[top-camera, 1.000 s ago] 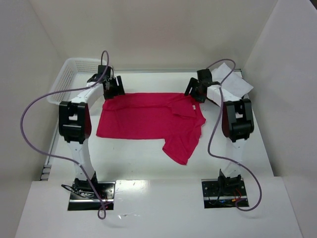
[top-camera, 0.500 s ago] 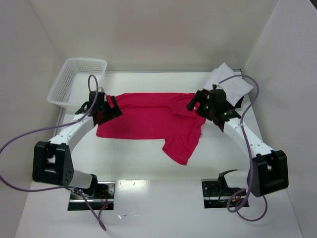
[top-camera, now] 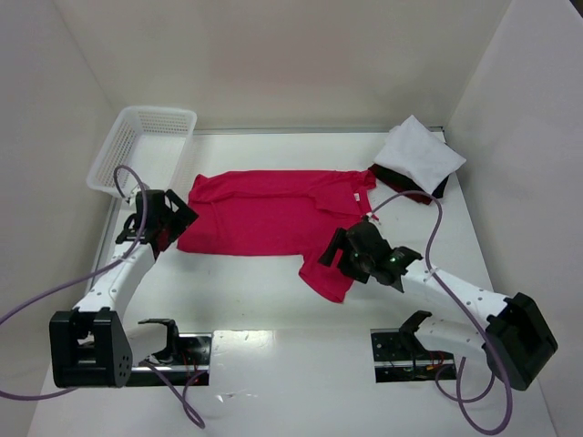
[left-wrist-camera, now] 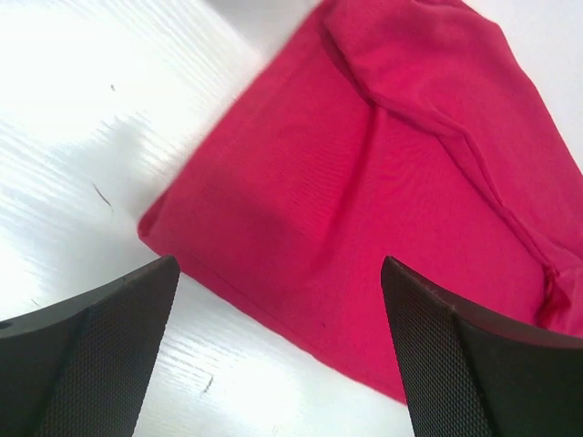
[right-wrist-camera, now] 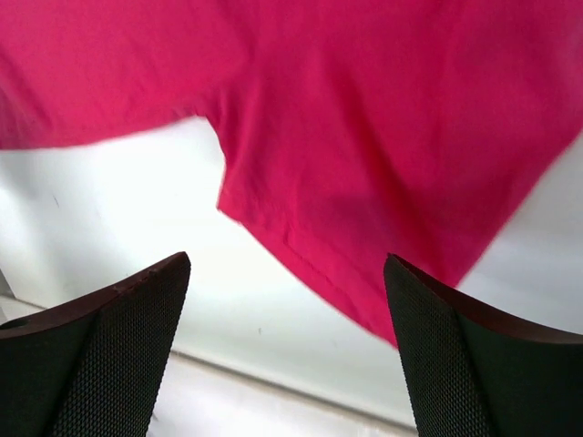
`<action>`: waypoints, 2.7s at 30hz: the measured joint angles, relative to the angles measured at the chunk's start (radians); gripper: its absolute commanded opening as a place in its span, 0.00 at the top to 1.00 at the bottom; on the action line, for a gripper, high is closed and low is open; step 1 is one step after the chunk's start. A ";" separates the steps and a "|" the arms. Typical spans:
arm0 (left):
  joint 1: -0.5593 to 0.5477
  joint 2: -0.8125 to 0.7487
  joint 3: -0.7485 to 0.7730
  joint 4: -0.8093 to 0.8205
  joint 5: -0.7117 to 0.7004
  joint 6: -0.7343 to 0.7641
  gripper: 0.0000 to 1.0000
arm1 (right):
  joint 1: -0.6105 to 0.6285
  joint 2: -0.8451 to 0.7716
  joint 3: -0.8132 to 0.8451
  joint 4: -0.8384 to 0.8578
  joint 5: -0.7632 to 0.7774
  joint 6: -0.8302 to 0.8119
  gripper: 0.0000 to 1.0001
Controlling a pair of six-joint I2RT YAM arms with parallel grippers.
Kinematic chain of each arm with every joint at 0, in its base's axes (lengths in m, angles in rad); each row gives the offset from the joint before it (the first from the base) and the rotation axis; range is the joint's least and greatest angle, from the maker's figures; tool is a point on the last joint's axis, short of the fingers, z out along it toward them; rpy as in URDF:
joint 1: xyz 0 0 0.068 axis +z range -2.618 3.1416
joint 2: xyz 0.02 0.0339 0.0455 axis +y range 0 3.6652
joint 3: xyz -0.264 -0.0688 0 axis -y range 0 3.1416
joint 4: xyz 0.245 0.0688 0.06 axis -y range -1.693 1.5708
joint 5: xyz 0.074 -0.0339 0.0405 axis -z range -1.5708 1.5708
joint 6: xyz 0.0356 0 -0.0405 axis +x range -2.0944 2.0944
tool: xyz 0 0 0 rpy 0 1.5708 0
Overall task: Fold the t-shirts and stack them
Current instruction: Grap the side of the flattened tshirt closest away from the robot with both arms, then fold the other side of the tshirt into a rectangle
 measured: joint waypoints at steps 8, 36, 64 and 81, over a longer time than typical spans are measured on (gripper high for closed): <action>0.024 0.108 -0.002 0.023 0.000 -0.020 0.01 | 0.056 -0.086 -0.023 -0.127 0.023 0.111 0.14; 0.024 0.278 -0.012 0.011 -0.034 0.033 0.14 | 0.148 0.121 -0.016 -0.176 0.048 0.133 0.63; -0.008 0.191 0.003 -0.037 -0.085 0.027 1.00 | 0.130 -0.008 0.047 -0.177 0.126 0.127 0.97; -0.015 0.108 0.239 -0.057 -0.117 0.037 1.00 | -0.243 0.050 0.349 -0.163 0.181 -0.086 1.00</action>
